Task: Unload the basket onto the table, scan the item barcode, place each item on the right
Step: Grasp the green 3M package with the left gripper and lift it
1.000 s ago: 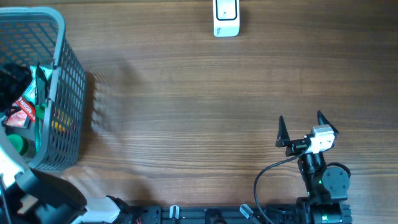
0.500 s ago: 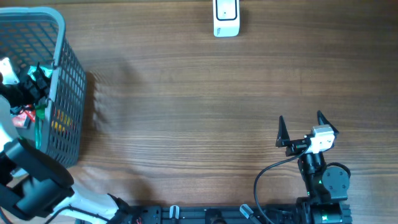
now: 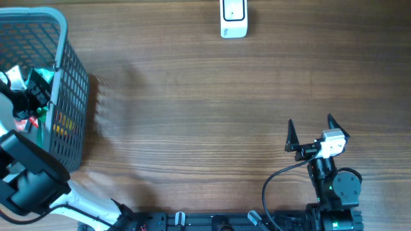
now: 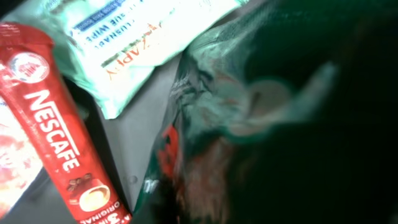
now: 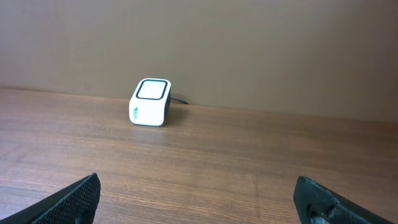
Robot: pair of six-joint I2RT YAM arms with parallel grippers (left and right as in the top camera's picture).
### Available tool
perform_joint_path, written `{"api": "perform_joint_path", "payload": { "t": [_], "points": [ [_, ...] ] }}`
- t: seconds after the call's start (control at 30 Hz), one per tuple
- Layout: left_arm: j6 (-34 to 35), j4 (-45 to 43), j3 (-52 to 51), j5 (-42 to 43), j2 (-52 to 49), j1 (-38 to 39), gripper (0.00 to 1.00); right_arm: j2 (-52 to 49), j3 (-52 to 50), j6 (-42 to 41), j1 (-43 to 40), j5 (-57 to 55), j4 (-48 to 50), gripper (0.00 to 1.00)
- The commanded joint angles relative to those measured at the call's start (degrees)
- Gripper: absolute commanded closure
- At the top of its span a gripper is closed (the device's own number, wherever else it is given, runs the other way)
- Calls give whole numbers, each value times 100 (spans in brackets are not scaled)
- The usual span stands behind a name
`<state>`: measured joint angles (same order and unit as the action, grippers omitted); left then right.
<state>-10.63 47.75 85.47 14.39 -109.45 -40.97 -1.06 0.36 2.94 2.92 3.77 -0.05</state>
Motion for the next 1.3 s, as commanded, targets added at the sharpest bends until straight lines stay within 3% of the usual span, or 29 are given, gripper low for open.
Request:
{"api": "perform_joint_path", "payload": {
  "t": [0.0,0.17,0.37,0.6,0.7,0.77,1.03,1.13,1.27],
  "points": [
    [483,7,691,11,638,-31,96,-11,-4,52,28,-83,11,0],
    [1541,-2,1967,11,1563,-96,96,-11,-4,50,28,-83,11,0],
    [2533,-203,2669,208,2516,-90,96,-11,-4,50,28,-83,11,0],
    [3668,-601,2667,2579,3305,-70,96,-13,-4,50,28,-83,11,0],
    [3679,-483,2667,3744,3381,181,96,-11,-4,50,28,-83,11,0],
    [3595,-111,2667,4098,3379,492,96,-11,-4,50,28,-83,11,0],
    [1812,1961,2649,3746,3047,2345,96,-13,-4,52,28,-83,11,0],
    [1464,2321,2500,3233,2811,3263,96,-11,-4,48,28,-85,11,0],
    [1467,2168,2048,2942,2522,4179,96,-11,-4,50,28,-83,11,0]
  ]
}}
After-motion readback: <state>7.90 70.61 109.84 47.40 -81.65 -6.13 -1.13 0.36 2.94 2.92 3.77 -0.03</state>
